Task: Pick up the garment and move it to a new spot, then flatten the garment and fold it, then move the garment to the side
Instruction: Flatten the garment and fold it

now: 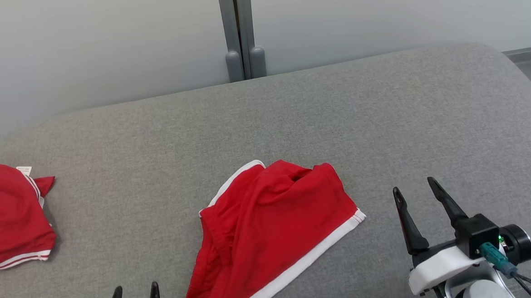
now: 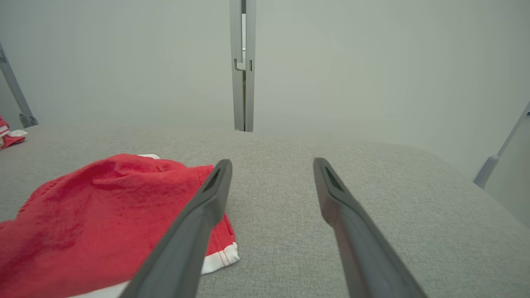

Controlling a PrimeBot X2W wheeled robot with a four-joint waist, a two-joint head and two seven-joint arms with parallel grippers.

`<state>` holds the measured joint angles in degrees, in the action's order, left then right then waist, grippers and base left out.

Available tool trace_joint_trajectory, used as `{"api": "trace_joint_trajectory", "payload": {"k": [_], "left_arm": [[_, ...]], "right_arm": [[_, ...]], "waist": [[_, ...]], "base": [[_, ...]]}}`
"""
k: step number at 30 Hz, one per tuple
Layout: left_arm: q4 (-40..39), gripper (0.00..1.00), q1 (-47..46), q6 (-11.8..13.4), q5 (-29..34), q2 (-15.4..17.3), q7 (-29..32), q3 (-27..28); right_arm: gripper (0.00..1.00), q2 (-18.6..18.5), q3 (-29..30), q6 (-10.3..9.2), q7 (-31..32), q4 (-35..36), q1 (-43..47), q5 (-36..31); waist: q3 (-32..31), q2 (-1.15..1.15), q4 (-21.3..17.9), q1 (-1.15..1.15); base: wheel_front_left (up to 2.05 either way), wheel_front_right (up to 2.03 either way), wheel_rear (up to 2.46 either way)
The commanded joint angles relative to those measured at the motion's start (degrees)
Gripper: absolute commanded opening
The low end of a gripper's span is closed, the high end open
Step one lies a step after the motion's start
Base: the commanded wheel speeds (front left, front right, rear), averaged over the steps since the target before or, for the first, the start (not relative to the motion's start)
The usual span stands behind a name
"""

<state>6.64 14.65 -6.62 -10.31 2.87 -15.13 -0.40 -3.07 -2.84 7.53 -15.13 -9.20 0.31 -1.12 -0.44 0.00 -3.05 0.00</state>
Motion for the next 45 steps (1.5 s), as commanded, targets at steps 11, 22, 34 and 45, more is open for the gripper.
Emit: {"api": "trace_joint_trajectory", "payload": {"k": [11,22,34,45], "left_arm": [[-9.3,1.00,2.4,-0.1,-0.2,2.6,27.0,-6.9],[-15.4,1.00,0.7,-0.6,-2.1,4.5,37.5,-12.4],[-12.7,1.00,-1.1,-0.5,-2.8,4.8,37.8,-14.1],[-7.5,0.00,-2.2,-0.5,-6.1,4.7,37.6,-14.5]], "right_arm": [[1.00,-7.5,-7.9,-0.09,13.9,-15.2,-12.4,2.8],[1.00,-8.9,-21.1,-0.08,19.7,-27.0,-22.1,10.8],[1.00,-9.6,-27.2,-0.08,18.3,-32.5,-26.0,16.6],[0.00,-9.7,-31.5,-0.05,19.4,-34.4,-25.8,22.5]], "waist": [[2.2,0.00,0.5,0.00],[7.5,0.00,2.0,0.00],[8.9,0.00,1.7,0.00],[9.2,0.00,1.5,0.00]], "base": [[0.00,0.00,0.00],[0.00,0.00,0.00],[0.00,0.00,0.00],[0.00,0.00,0.00]]}}
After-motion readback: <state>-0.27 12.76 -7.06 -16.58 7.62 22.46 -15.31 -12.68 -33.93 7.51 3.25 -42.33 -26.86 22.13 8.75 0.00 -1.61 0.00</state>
